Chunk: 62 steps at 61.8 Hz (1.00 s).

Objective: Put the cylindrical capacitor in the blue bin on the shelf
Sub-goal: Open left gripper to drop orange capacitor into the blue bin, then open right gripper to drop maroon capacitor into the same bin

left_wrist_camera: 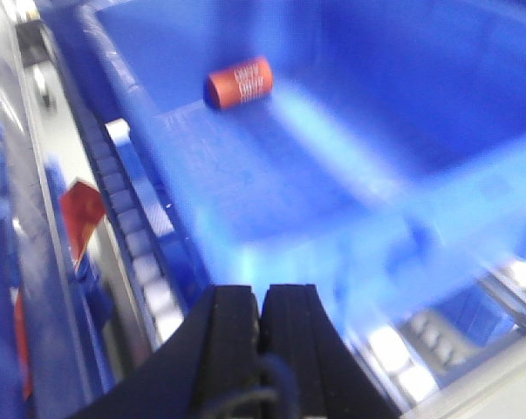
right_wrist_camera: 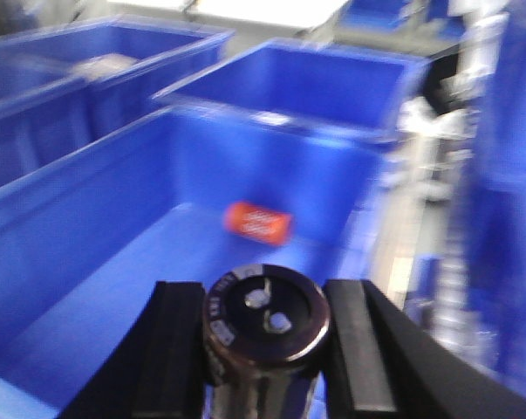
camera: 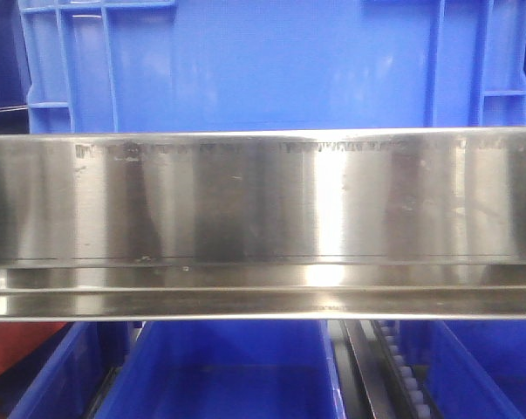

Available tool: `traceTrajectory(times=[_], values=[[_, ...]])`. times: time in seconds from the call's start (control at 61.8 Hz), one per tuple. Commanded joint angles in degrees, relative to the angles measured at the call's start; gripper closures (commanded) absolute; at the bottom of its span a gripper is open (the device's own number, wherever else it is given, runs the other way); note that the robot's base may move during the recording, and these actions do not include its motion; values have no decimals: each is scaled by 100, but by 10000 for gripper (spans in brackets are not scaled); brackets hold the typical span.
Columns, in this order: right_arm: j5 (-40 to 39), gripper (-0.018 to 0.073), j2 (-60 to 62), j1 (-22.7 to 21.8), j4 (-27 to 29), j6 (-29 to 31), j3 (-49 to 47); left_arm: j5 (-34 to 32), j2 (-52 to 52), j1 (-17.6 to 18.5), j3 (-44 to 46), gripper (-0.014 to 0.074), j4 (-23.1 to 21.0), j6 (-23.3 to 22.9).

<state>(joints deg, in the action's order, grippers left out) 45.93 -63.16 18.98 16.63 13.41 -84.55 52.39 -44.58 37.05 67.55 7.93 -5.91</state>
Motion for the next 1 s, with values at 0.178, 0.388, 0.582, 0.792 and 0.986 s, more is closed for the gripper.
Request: traceTrajectory(times=[0.178,0.388,0.582,0.792,0.986], values=[[-77,721,-1720,731,29,101,-619,-381,1508,20,-1118,707,18,-75],[-118,721,-2695,748,29,101,-690,-381,1894,20,-1217,707,18,-75],[-35,698,-2962,748,29,101,-690,-381,1905,20,-1217,707,-18,-75],[-35,175,-2924,748,29,101,-690,-381,1905,20,-1217,707,-18,-75],[-35,18,-2671,748,52,101,-690,-391,1905,20,-1217,707,-5,-75]])
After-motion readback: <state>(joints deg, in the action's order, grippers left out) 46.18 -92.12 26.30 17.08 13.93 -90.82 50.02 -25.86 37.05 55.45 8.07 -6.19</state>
